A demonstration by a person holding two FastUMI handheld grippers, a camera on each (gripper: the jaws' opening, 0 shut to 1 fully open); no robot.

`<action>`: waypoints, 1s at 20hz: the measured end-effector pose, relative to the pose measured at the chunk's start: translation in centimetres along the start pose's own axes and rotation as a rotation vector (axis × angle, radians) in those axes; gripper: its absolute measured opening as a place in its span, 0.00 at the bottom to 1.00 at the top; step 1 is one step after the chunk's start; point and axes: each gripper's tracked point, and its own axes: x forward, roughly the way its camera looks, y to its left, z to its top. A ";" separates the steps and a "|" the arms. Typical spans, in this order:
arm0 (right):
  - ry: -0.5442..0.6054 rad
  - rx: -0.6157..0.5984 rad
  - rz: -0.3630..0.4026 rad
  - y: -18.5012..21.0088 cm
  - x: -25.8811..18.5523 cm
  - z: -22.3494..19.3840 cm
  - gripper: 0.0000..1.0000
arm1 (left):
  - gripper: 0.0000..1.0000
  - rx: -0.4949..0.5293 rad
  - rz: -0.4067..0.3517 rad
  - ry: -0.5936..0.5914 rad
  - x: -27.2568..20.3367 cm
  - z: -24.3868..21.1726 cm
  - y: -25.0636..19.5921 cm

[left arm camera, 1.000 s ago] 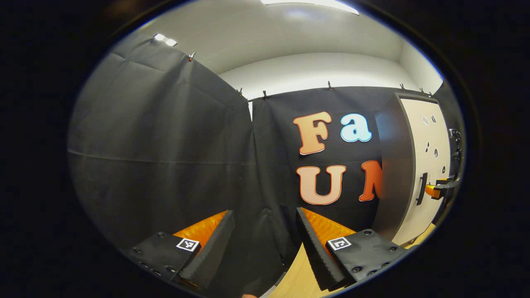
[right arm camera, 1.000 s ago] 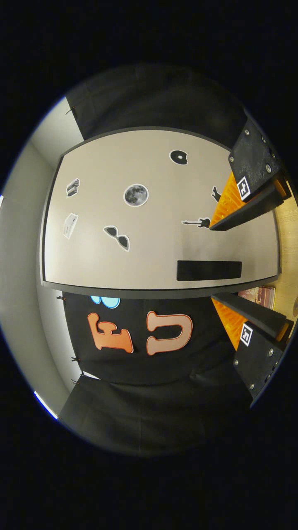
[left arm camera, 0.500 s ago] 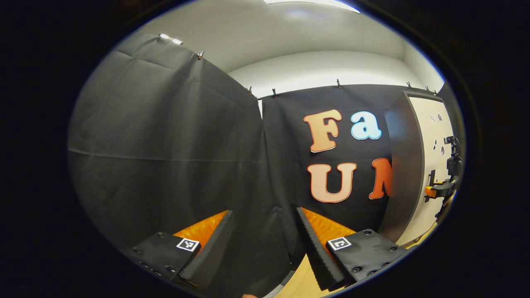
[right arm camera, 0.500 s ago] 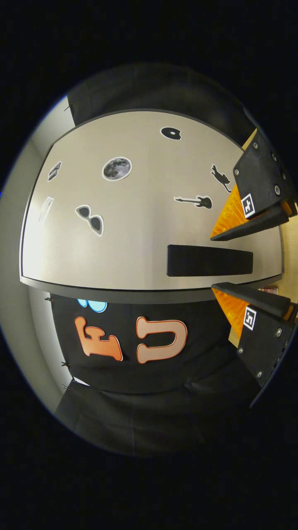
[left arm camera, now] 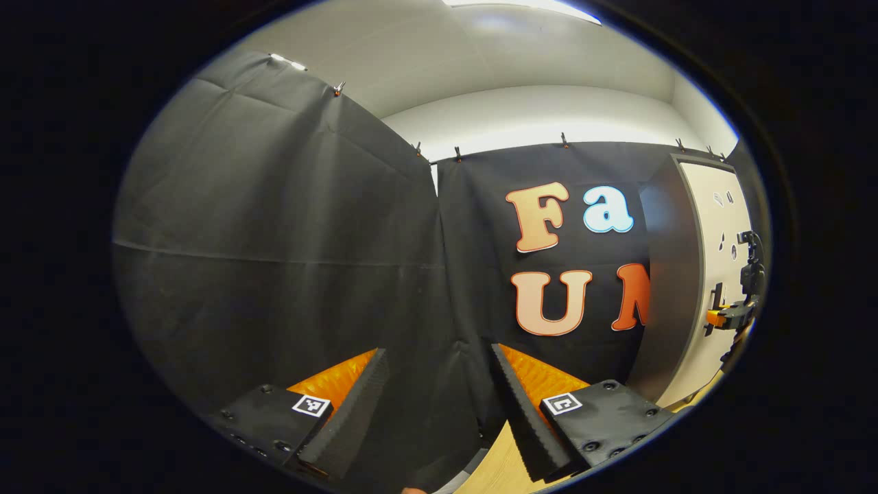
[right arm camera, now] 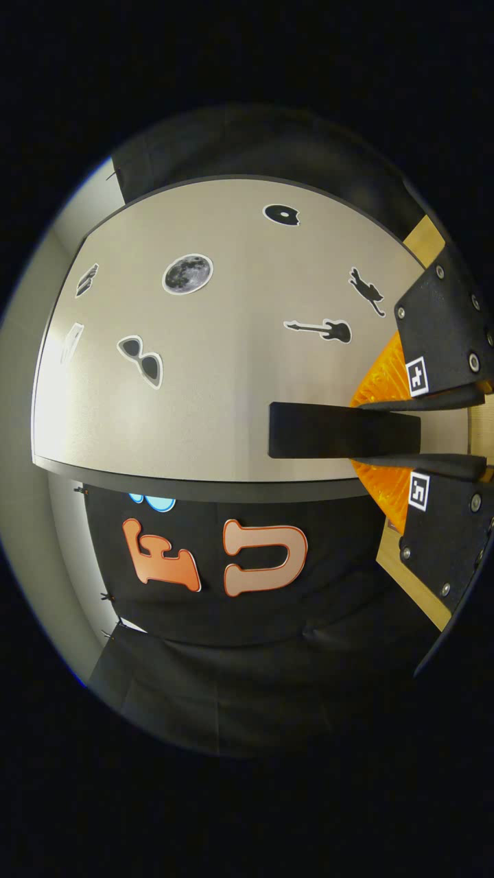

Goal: Open the cabinet door with the right hand, grasp the bottle in the cabinet with the left hand and place it on the coaster, then close the cabinet door with the right hand.

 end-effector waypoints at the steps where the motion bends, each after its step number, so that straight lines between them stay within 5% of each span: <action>1: -0.008 -0.009 0.008 0.0 -0.2 0.0 0.22 | 0.96 -0.002 -0.004 -0.002 0.2 -0.1 -0.3; 11: -0.005 0.023 0.088 -0.1 -4.0 0.9 0.20 | 0.96 -0.015 -0.053 -0.017 -0.9 0.1 -1.5; 20: -0.033 0.003 0.022 -1.8 -5.5 1.0 0.19 | 0.94 -0.020 -0.058 -0.017 -0.9 -0.1 -1.4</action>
